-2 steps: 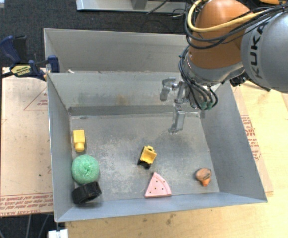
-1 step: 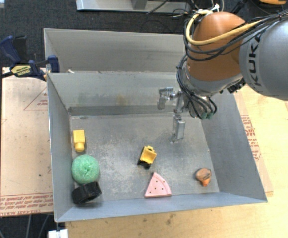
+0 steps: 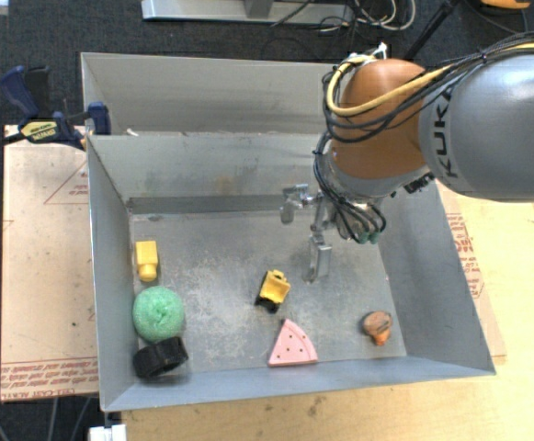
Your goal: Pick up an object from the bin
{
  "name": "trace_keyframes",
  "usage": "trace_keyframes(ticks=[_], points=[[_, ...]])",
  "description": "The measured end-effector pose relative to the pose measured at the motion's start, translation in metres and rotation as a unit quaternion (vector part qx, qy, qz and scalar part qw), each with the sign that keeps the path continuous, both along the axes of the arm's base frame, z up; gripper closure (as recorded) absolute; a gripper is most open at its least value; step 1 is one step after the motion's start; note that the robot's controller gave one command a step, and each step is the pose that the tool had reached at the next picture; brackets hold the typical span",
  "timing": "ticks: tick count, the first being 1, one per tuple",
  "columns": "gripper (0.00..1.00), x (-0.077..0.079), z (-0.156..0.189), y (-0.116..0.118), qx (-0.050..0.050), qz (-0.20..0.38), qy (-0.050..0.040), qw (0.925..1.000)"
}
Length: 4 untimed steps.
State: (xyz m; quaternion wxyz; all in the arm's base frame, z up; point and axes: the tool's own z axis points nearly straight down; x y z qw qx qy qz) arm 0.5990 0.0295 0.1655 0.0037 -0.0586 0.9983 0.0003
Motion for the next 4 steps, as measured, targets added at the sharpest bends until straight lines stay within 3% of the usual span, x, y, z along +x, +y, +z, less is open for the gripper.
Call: trace_keyframes(ticks=[1, 2, 3, 4], points=[[0.0, -0.004, -0.033, -0.01, 0.0, 0.048, 0.0041, 0.9988], [0.0, -0.019, -0.069, 0.007, -0.001, 0.131, 0.0013, 0.9913], [0.0, -0.043, -0.085, 0.007, 0.0, 0.203, 0.0041, 0.9791], [1.0, -0.06, -0.095, 0.038, 0.0, 0.193, 0.0013, 0.9811]])
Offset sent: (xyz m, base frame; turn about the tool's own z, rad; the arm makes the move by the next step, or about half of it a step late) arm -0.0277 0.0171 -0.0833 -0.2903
